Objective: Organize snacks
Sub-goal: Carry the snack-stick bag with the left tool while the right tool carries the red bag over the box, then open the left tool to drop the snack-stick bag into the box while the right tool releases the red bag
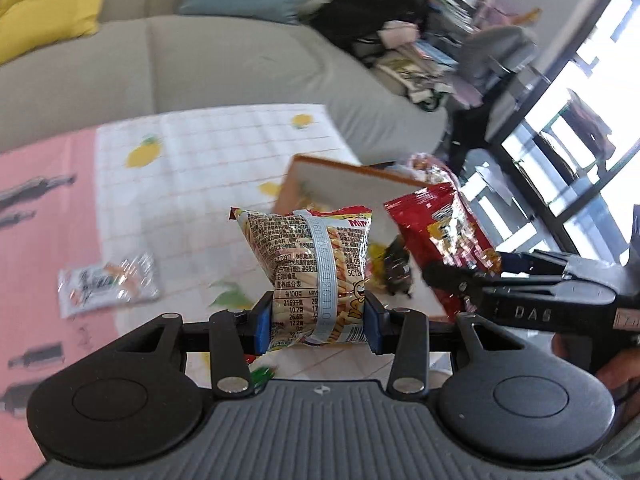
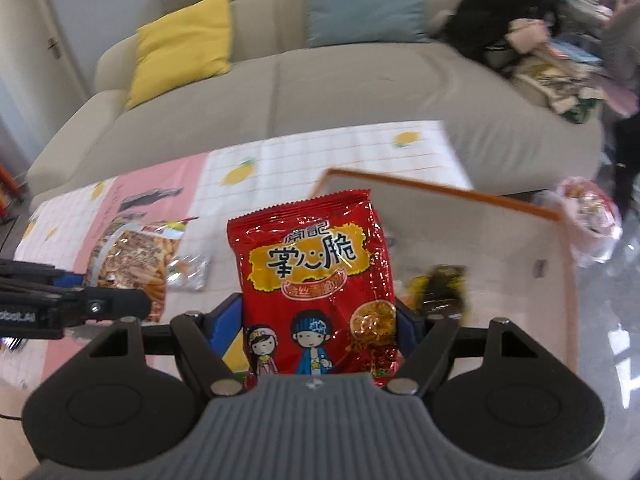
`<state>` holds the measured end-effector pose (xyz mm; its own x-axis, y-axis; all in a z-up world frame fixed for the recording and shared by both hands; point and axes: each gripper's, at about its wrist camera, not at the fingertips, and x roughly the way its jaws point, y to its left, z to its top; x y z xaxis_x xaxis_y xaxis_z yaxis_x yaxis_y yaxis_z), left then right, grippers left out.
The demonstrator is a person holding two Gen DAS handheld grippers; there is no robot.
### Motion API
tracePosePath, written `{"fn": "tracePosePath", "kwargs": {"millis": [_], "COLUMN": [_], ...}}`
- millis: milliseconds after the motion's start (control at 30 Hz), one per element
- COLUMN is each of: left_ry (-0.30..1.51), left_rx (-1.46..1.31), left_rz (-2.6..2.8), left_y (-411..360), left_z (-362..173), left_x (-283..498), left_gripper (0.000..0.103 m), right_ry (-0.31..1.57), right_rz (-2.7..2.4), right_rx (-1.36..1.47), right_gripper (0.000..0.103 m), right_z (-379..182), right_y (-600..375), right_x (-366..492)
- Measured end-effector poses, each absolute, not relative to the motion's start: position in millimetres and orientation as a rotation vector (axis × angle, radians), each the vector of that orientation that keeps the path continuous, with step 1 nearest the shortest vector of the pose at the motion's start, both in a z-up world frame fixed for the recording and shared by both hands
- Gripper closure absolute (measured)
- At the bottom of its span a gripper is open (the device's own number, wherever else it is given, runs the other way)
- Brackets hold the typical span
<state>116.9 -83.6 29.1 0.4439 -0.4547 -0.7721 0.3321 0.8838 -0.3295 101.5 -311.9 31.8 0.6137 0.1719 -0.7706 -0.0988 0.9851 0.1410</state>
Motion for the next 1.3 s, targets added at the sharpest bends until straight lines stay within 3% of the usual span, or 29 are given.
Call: {"fn": "tracePosePath", "kwargs": {"millis": [267,667,1300], "left_ry": [1.017,1.205,1.293], "left_rx": [-0.036,0.081,0.185], "left_rz": [-0.584,-0.629,-0.573], "left_y": [-145,-216,-240], "left_z": [29,-36,-84], "left_x": [146,178,194], "left_gripper": [0.054,0.054,0.053], "right_ry": [0.928,1.128,1.294], "right_rz": [-0.002,-0.115,-0.135], "right_rx": [0.070,-0.045,-0.226], "right_gripper": [0.030,0.030,0.029], "right_z": [23,-38,-83], "right_y": [-372,-394,-387], "right_x": [126,162,180]}}
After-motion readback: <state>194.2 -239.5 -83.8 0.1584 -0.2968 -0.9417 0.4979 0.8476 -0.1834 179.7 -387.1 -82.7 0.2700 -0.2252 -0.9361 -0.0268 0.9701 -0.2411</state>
